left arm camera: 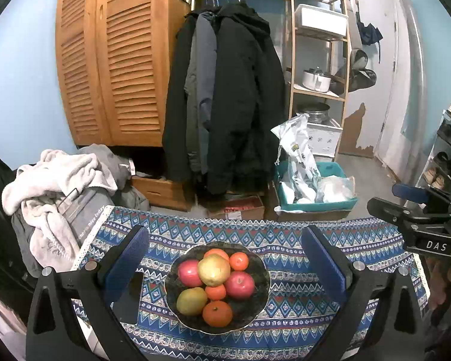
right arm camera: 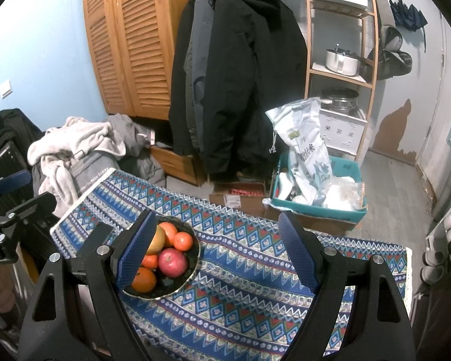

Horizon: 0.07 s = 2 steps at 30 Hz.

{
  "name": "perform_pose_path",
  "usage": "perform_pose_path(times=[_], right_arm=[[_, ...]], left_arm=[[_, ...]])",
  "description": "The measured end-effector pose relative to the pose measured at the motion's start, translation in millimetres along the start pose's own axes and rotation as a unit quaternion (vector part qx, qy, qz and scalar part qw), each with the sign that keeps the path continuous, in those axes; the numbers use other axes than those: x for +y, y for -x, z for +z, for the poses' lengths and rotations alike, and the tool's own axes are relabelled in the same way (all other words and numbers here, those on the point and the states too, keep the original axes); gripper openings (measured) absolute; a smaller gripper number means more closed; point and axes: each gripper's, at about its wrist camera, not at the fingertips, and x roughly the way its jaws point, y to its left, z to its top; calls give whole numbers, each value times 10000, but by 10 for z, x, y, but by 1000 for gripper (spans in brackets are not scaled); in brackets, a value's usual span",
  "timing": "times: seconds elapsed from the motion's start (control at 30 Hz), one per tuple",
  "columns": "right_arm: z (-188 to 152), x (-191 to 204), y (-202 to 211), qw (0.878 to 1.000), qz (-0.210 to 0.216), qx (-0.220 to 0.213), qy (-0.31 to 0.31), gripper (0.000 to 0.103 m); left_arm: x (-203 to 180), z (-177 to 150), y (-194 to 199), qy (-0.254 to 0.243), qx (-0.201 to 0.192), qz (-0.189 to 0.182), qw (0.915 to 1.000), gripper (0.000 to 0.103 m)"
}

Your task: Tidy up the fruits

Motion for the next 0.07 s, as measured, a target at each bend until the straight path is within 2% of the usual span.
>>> perform_pose_path(times=[0.07], right_arm=[[-1, 2, -4, 10000, 0, -1, 2, 82]], left_arm=[[1, -1, -6, -8, 17, -17, 10000, 102]])
